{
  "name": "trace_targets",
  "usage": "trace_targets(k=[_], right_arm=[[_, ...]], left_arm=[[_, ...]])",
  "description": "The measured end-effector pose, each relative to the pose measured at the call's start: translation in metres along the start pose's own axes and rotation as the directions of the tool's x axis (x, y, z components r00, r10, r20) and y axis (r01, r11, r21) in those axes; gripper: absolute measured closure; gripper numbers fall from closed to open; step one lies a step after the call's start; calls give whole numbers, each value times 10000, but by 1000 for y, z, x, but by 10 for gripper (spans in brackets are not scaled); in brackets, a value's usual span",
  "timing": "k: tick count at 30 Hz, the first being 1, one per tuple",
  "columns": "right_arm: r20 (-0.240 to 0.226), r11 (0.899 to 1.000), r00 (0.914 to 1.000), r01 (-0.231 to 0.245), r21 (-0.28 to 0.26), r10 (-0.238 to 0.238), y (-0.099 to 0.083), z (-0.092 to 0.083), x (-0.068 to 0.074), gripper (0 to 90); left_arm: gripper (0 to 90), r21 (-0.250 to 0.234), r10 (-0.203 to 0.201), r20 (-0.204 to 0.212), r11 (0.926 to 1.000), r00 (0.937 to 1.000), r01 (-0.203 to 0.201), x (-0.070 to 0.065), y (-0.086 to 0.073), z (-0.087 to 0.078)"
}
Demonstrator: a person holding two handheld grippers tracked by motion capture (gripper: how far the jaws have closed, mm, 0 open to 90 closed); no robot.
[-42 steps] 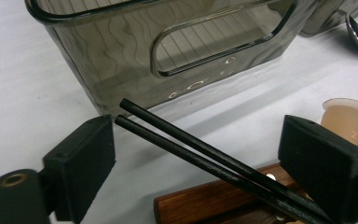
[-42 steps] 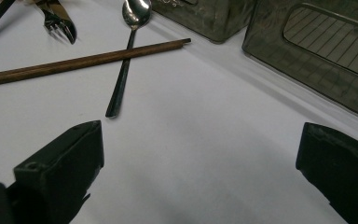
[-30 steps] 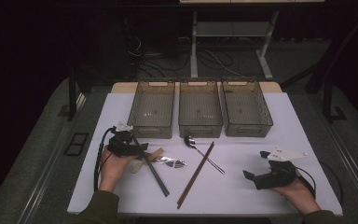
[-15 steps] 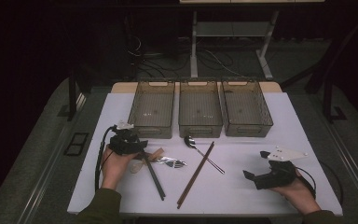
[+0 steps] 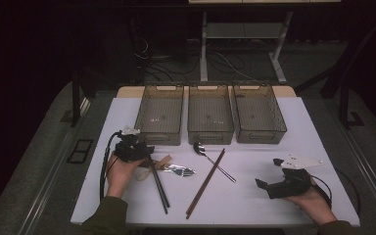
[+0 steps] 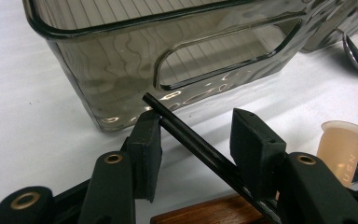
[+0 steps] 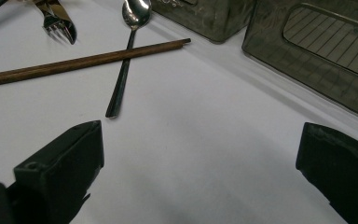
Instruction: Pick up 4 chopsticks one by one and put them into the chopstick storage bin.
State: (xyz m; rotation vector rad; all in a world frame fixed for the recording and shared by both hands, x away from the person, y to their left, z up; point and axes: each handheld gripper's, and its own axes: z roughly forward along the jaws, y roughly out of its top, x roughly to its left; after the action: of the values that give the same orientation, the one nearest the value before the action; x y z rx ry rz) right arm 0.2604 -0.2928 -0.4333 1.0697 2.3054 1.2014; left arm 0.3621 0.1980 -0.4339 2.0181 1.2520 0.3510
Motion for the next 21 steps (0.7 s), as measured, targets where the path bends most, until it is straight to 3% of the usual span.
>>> trace_targets(k=[21], right_arm=[[7,10000,10000,-29,13,29,0,0,0,10]], left_arm=[[596,45,-198,311,9998,9993,196,3,1,-4]])
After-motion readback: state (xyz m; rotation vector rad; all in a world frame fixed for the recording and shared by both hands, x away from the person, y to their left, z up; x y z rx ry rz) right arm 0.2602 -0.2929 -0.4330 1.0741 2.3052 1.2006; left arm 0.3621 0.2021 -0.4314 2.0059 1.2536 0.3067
